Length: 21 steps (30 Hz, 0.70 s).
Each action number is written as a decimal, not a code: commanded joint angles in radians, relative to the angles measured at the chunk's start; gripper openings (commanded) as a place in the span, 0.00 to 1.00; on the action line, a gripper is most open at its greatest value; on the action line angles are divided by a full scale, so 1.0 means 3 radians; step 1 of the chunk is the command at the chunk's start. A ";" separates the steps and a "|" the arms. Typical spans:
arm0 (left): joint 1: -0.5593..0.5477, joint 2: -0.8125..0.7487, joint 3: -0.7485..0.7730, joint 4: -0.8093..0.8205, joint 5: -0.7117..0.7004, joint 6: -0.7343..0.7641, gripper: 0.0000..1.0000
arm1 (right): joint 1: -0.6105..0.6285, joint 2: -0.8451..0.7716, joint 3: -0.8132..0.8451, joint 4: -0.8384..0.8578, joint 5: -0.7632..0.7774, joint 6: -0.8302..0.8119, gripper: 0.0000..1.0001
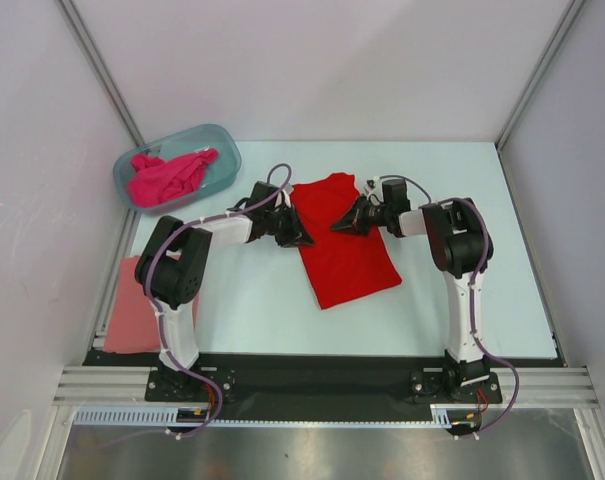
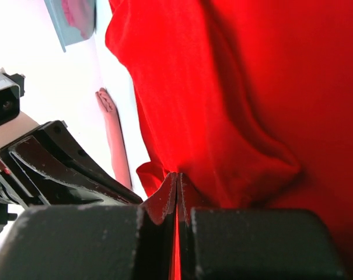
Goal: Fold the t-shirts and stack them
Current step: Fold the tshirt
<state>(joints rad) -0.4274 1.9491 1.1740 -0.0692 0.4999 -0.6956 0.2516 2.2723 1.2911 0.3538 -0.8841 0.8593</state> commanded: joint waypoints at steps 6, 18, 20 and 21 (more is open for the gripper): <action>0.0014 0.0007 0.0187 0.0057 0.0077 0.0023 0.13 | -0.0163 -0.0471 0.0038 -0.0361 -0.0008 -0.0236 0.00; 0.0039 0.0288 0.0213 0.0067 0.0047 -0.0023 0.12 | -0.0532 -0.0687 -0.0090 -0.0929 -0.0141 -0.0691 0.00; 0.0059 0.0319 0.0208 0.0047 0.0026 0.0028 0.12 | -0.0532 -0.0595 -0.0116 -0.0883 -0.0162 -0.0706 0.00; 0.0080 0.0339 0.0203 0.0032 0.0016 0.0043 0.12 | -0.0532 -0.0569 -0.0156 -0.0721 -0.0152 -0.0681 0.00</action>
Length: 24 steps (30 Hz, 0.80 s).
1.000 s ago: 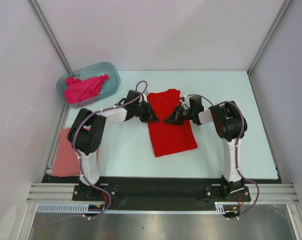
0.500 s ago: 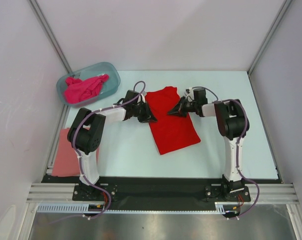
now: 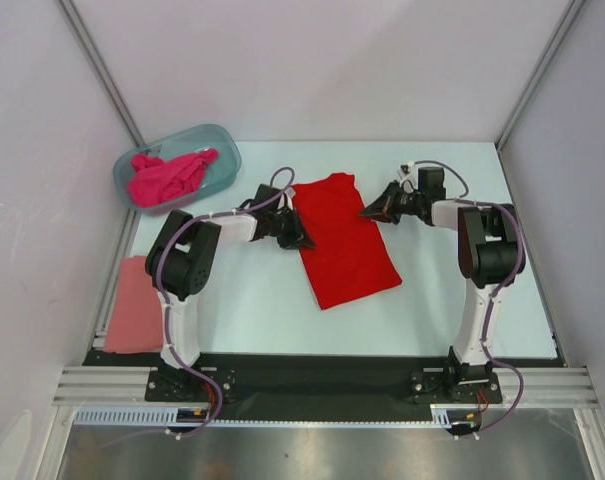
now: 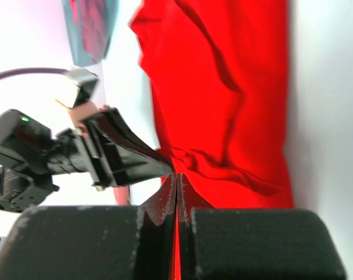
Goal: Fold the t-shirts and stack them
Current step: Fold the tshirt
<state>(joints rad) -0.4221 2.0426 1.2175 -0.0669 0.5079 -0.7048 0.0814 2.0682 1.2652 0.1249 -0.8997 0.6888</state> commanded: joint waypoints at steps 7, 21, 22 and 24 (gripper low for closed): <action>0.0175 0.0181 0.0124 -0.0053 -0.0036 0.0237 0.12 | -0.0067 0.0474 -0.0168 0.0565 -0.0069 0.0199 0.00; 0.0144 -0.1100 0.0110 -0.1121 -0.0497 0.1056 0.56 | -0.0205 -0.0363 0.0451 -0.2024 0.1106 -0.0787 0.39; 0.0139 -0.1214 0.0033 -0.1142 -0.0471 0.1051 0.57 | -0.0210 -0.0420 0.0446 -0.2184 0.1274 -0.0909 0.43; 0.0078 -0.1398 -0.0273 -0.1112 -0.0333 0.0969 0.59 | -0.0246 -0.0655 0.0344 -0.2455 0.1347 -0.0986 0.48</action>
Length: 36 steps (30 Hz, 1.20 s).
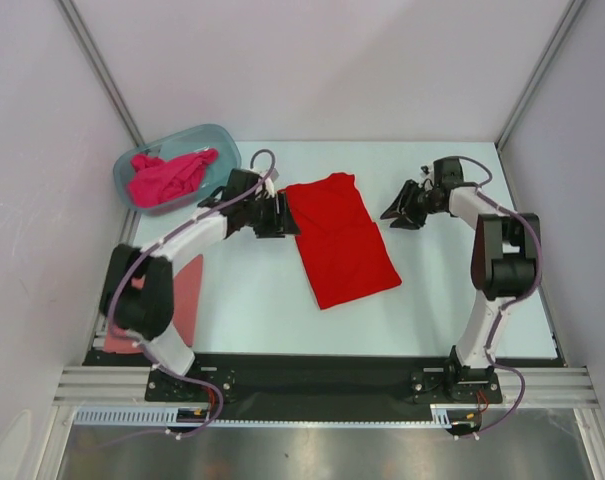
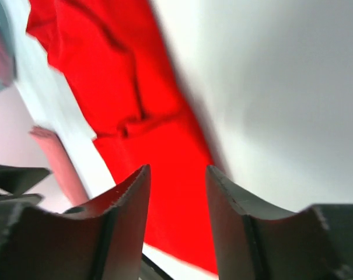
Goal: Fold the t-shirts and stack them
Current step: Fold the tshirt
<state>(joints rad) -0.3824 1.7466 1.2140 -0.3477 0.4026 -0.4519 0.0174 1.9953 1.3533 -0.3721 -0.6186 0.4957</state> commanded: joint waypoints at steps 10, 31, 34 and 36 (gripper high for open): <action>-0.0617 -0.0990 -0.1107 0.0546 0.0667 -0.0391 0.47 | -0.0032 -0.1358 -0.1519 -0.0192 0.0308 -0.0129 0.50; -0.0577 -0.2258 -0.1490 -0.0334 0.0289 -0.0120 0.50 | 0.0642 -0.2156 -0.2644 0.0642 0.0400 0.0924 0.39; -0.0561 -0.2223 -0.1541 -0.0390 0.0309 -0.0130 0.51 | 0.0837 -0.2422 -0.2665 0.0545 0.0512 0.1124 0.39; -0.0556 -0.2176 -0.1582 -0.0365 0.0340 -0.0155 0.52 | 0.0837 -0.2529 -0.2691 0.0458 0.0548 0.1160 0.40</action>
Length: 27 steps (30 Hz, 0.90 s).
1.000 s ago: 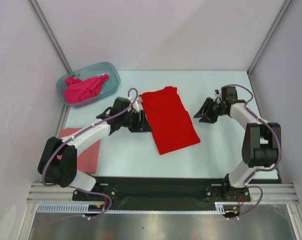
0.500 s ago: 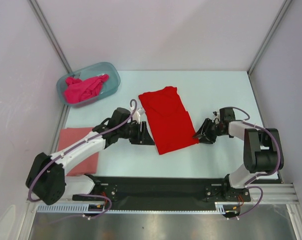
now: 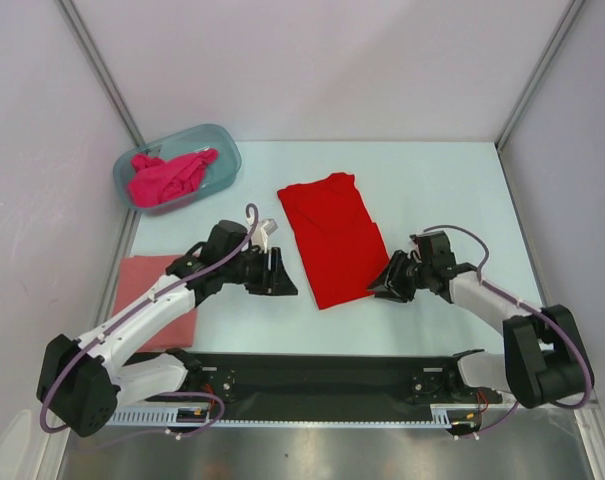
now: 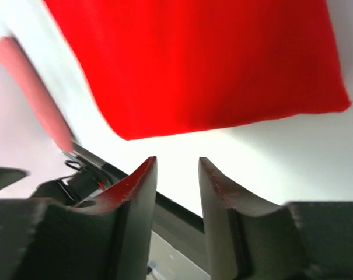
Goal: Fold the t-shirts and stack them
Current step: Fold the tshirt
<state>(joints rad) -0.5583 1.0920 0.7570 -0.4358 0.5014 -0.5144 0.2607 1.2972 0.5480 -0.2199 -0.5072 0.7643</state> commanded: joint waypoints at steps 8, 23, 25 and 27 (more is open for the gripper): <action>0.0030 0.0481 -0.0330 0.0731 0.0369 -0.0611 0.55 | -0.0434 -0.0213 0.0101 -0.0463 0.0279 -0.0170 0.54; -0.0276 0.1499 -0.0627 0.1863 -0.0382 -0.2881 0.59 | -0.0844 0.0089 0.0239 -0.0443 0.0070 -0.0569 0.56; -0.0327 0.1580 -0.0606 0.1627 -0.0434 -0.2969 0.56 | -0.0844 0.0063 0.0219 -0.0428 0.0075 -0.0569 0.56; -0.0358 0.1591 -0.0697 0.1530 -0.0475 -0.3173 0.56 | -0.0844 0.0043 0.0188 -0.0417 0.0060 -0.0579 0.56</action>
<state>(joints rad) -0.6456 1.5505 0.5529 0.0811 0.4198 -1.3369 0.0109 1.3312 0.6037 -0.3466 -0.4728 0.6174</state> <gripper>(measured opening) 0.560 0.557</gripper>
